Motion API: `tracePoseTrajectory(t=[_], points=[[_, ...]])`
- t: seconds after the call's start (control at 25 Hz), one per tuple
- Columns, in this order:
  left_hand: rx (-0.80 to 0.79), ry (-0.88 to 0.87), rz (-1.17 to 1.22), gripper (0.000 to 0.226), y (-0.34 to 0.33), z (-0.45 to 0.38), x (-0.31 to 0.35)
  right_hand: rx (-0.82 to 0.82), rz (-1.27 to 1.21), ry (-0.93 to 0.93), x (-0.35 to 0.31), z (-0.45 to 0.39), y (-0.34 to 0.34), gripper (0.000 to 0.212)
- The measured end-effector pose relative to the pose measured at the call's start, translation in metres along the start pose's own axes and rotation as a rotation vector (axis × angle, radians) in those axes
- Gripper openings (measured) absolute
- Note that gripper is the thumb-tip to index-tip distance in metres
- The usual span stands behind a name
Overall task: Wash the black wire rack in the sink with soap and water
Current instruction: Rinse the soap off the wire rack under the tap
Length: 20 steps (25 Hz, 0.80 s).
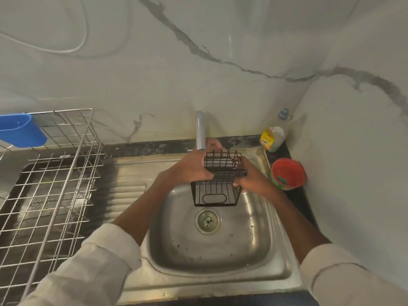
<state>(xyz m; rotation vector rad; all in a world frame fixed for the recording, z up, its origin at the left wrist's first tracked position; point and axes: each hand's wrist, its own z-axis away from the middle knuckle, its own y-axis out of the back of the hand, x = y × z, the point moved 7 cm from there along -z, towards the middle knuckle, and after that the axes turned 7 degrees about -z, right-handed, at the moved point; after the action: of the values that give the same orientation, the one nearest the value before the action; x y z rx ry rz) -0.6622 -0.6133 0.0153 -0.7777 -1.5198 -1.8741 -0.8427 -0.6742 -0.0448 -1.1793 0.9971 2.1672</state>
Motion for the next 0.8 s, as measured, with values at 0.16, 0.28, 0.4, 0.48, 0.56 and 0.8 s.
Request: tracePoseTrajectory(t=[0.16, 0.28, 0.4, 0.48, 0.56, 0.8], points=[[0.27, 0.116, 0.139, 0.068, 0.007, -0.009, -0.01, 0.238, -0.161, -0.106, 0.018, 0.018, 0.006, 0.057], [0.388, 0.359, 0.244, 0.032, -0.009, -0.007, -0.043, 0.463, -0.218, -0.001, 0.019, 0.038, -0.001, 0.069], [0.356, 0.431, 0.333, 0.024, -0.025, -0.002, -0.059, 0.556, -0.141, -0.003, 0.016, 0.052, -0.013, 0.077], [0.368, 0.444, 0.412, 0.016, -0.026, 0.008, -0.067, 0.491, -0.103, 0.012, 0.017, 0.056, -0.019, 0.075], [0.372, 0.409, 0.438, 0.031, -0.021, 0.017, -0.077, 0.37, -0.143, 0.04, 0.016, 0.058, -0.022, 0.076], [0.107, 0.226, 0.669, 0.065, -0.009, 0.068, -0.063, 0.31, -0.208, 0.168, 0.014, 0.058, -0.032, 0.079]])
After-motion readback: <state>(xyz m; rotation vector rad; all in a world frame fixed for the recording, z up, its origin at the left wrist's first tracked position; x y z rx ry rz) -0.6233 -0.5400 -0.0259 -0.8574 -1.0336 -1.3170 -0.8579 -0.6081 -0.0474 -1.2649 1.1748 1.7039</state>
